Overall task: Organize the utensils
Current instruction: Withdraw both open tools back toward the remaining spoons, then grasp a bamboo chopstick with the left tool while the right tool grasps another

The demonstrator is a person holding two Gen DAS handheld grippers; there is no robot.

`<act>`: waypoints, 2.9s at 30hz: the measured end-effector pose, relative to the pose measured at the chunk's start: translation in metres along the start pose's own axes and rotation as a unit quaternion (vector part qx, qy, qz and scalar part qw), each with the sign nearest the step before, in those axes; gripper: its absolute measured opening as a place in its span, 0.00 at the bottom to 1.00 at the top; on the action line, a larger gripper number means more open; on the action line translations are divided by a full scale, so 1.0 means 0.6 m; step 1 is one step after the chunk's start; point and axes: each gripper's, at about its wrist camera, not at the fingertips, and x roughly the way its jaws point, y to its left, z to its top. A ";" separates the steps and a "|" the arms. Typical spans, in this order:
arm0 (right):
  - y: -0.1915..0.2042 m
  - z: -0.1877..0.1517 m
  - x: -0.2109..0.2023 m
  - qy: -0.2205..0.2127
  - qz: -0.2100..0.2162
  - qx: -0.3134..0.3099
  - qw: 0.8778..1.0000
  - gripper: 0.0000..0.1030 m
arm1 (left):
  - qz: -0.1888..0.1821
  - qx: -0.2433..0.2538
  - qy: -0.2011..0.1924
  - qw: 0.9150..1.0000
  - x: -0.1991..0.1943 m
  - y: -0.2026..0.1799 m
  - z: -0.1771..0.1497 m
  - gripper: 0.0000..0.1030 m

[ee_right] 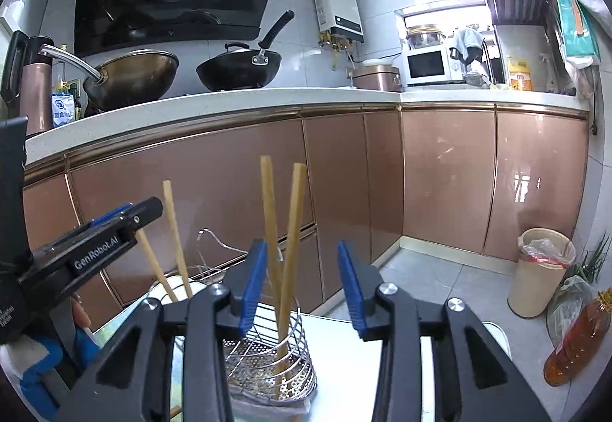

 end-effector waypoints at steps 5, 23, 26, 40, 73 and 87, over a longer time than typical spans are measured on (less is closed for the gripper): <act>0.006 0.026 -0.065 -0.004 -0.007 0.005 1.000 0.47 | 0.001 0.023 -0.006 1.000 -0.069 0.022 0.039 0.55; 0.027 0.134 -0.322 0.055 0.005 0.033 0.998 0.50 | -0.023 0.057 0.141 0.988 -0.278 0.154 0.122 0.64; 0.031 0.138 -0.347 0.066 -0.001 0.030 0.997 0.50 | -0.024 0.084 0.157 0.984 -0.299 0.156 0.111 0.64; 0.049 0.045 -0.306 0.197 0.013 0.019 0.980 0.50 | -0.078 0.085 0.302 0.946 -0.245 0.164 -0.016 0.64; -0.007 -0.204 0.091 0.420 0.012 0.058 0.906 0.42 | -0.113 0.135 0.510 0.842 0.037 0.061 -0.252 0.41; 0.013 -0.227 0.137 0.437 0.012 -0.035 0.899 0.13 | -0.081 0.147 0.507 0.845 0.087 0.036 -0.244 0.07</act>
